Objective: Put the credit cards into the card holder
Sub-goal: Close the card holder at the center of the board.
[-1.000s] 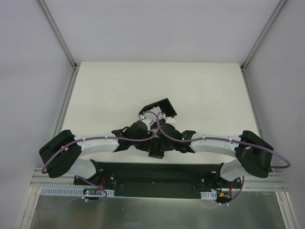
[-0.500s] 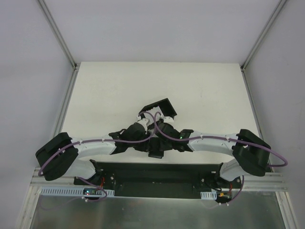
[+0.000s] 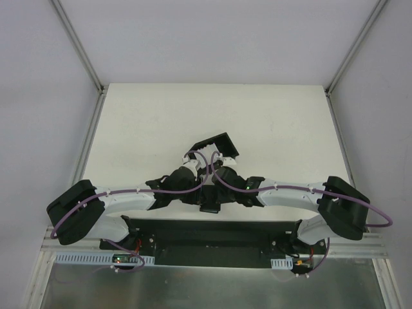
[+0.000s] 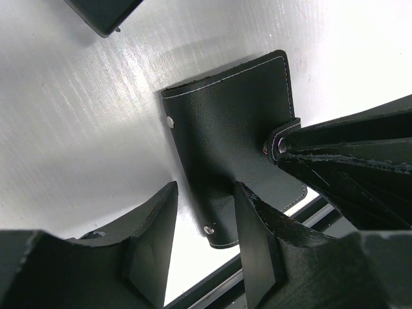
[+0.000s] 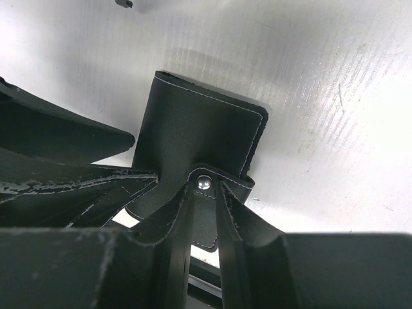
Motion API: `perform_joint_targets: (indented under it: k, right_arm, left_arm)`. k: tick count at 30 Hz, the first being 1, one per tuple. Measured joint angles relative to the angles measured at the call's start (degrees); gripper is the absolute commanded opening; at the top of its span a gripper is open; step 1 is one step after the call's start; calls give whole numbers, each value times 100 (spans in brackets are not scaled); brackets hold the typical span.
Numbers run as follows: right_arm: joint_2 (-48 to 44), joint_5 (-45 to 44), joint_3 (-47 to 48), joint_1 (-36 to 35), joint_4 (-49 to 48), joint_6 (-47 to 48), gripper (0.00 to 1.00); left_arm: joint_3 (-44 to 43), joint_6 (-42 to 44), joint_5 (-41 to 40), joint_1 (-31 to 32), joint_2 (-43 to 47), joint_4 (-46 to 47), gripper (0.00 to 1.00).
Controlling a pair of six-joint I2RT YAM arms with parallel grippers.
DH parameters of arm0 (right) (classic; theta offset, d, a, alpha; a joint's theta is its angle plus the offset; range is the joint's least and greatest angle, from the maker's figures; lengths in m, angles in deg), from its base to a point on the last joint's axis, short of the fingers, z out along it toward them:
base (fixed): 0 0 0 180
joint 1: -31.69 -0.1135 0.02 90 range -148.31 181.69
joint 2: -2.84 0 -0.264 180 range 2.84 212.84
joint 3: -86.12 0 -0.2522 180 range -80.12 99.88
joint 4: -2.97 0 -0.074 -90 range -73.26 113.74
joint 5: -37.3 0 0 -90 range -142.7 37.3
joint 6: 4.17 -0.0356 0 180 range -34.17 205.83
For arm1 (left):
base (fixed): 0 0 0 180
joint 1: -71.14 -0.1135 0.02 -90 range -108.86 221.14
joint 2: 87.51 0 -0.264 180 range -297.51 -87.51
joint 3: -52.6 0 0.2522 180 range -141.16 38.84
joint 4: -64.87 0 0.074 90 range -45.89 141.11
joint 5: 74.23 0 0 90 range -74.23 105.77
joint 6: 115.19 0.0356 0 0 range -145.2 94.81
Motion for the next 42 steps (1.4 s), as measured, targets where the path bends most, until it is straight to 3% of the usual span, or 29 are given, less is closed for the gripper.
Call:
perform_joint_targets:
  k: [42]
  right_arm:
    - [98,-50,35,70,-186,22,21]
  left_arm:
    - [61,-31,-195,2,52,57,40]
